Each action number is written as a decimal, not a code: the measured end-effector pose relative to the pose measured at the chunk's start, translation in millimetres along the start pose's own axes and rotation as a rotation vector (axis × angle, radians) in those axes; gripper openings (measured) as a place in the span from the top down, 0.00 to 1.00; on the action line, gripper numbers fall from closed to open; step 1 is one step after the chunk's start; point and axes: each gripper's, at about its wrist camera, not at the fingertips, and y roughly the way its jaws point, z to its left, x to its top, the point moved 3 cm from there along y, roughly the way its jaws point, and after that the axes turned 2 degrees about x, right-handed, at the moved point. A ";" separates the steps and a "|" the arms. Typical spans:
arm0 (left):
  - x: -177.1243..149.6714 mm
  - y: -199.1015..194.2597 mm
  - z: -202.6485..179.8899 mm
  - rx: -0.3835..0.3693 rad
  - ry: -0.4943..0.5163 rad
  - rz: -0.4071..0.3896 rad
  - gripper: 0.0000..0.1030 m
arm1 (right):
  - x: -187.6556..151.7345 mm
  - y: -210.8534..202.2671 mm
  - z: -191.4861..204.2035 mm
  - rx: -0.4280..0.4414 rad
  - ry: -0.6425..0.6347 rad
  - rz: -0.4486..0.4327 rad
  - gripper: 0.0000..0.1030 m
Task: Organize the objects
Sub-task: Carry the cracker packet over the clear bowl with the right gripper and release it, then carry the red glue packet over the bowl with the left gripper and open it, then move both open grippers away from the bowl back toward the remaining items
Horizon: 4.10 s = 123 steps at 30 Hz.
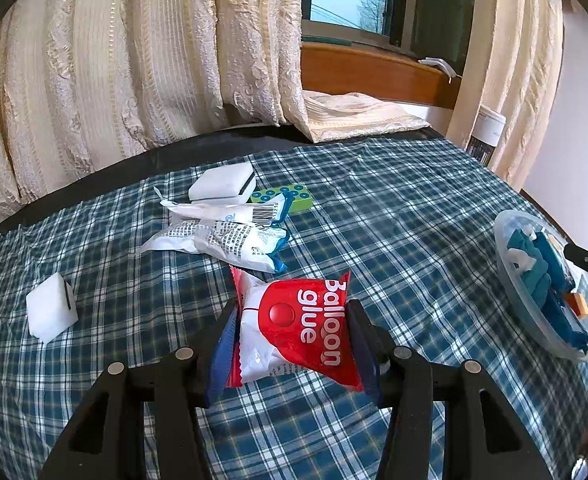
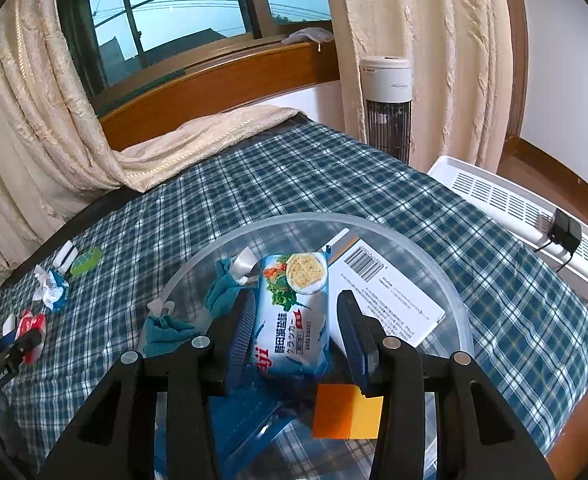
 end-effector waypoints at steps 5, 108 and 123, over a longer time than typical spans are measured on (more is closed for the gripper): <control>-0.1 -1.3 -3.6 0.000 0.009 -0.003 0.46 | -4.1 -2.3 0.6 0.009 -0.014 0.010 0.57; -13.3 -33.8 -185.8 -0.274 0.137 0.034 0.16 | -25.0 -39.0 -52.9 0.178 0.082 -0.073 0.40; -16.9 -35.9 -124.7 -0.177 0.030 0.018 0.09 | -23.4 -38.7 5.5 0.257 0.007 -0.055 0.40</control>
